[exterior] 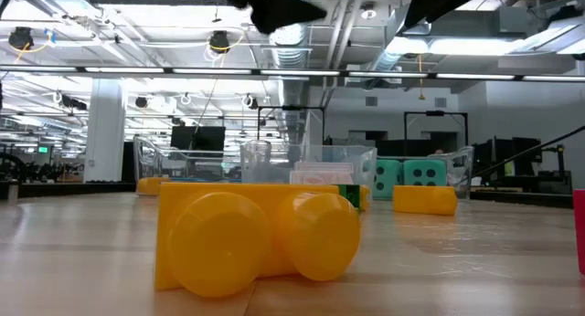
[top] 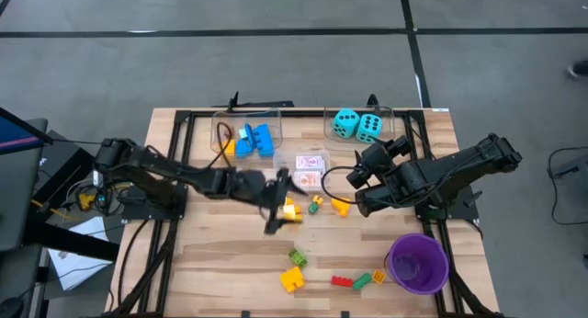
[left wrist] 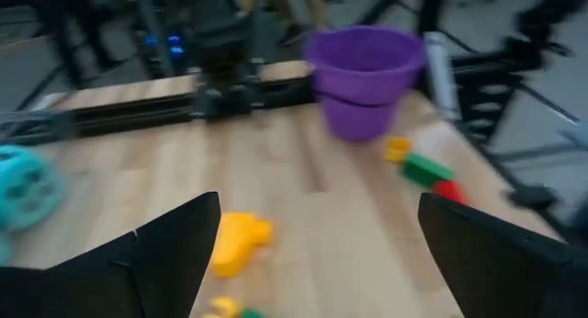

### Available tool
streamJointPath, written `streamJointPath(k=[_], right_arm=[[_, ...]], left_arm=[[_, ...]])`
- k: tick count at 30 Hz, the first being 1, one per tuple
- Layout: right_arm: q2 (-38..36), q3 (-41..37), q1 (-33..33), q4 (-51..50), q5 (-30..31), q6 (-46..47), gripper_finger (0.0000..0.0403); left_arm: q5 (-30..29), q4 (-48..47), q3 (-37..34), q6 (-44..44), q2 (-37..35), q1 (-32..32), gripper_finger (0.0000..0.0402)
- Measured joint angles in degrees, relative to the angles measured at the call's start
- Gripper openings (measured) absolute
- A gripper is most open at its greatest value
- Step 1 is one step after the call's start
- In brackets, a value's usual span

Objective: Pick & Place Toys
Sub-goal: Put the light green game piece into the top left transparent bin

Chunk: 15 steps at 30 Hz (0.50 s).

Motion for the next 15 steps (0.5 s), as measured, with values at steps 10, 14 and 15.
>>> streamJointPath(k=[10,14,15], right_arm=[[0.0,0.0,0.0,0.0,-0.1,0.2,0.0272],[0.0,0.0,0.0,0.0,-0.1,0.2,0.0272],[0.0,0.0,0.0,0.0,-0.1,0.2,0.0272]], left_arm=[[-4.5,3.0,-2.0,-1.8,1.2,-11.7,0.0344],[-6.3,7.3,-3.4,-4.9,3.8,-14.5,0.0332],[-6.3,8.5,-3.4,-5.1,5.0,-14.9,0.0329]])
